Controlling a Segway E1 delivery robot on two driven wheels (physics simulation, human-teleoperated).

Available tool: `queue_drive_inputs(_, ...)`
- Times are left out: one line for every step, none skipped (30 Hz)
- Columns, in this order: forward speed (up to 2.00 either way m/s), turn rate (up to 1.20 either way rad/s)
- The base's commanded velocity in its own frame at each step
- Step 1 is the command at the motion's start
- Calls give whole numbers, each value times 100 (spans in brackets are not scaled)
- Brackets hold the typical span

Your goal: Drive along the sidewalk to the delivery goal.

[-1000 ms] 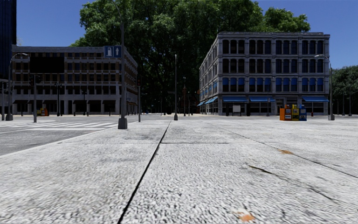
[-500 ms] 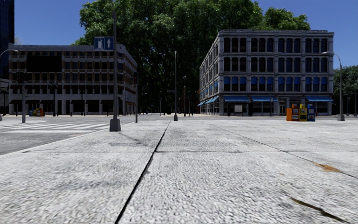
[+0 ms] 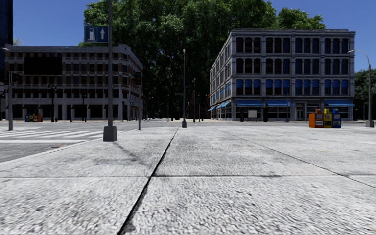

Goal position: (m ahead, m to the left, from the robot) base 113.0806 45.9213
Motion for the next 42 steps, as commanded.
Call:
queue_drive_inputs(200,0)
queue_drive_inputs(200,0)
queue_drive_inputs(200,0)
queue_drive_inputs(200,0)
queue_drive_inputs(200,0)
queue_drive_inputs(200,0)
queue_drive_inputs(200,0)
queue_drive_inputs(200,0)
queue_drive_inputs(200,0)
queue_drive_inputs(200,0)
queue_drive_inputs(200,0)
queue_drive_inputs(200,0)
queue_drive_inputs(200,0)
queue_drive_inputs(200,0)
queue_drive_inputs(200,0)
queue_drive_inputs(200,0)
queue_drive_inputs(200,0)
queue_drive_inputs(200,0)
queue_drive_inputs(200,0)
queue_drive_inputs(200,0)
queue_drive_inputs(200,0)
queue_drive_inputs(200,0)
queue_drive_inputs(200,0)
queue_drive_inputs(200,0)
queue_drive_inputs(200,0)
queue_drive_inputs(200,0)
queue_drive_inputs(200,0)
queue_drive_inputs(200,0)
queue_drive_inputs(200,0)
queue_drive_inputs(200,0)
queue_drive_inputs(200,0)
queue_drive_inputs(200,0)
queue_drive_inputs(200,0)
queue_drive_inputs(200,0)
queue_drive_inputs(200,0)
queue_drive_inputs(200,0)
queue_drive_inputs(200,0)
queue_drive_inputs(200,0)
queue_drive_inputs(200,0)
queue_drive_inputs(200,0)
queue_drive_inputs(200,0)
queue_drive_inputs(200,0)
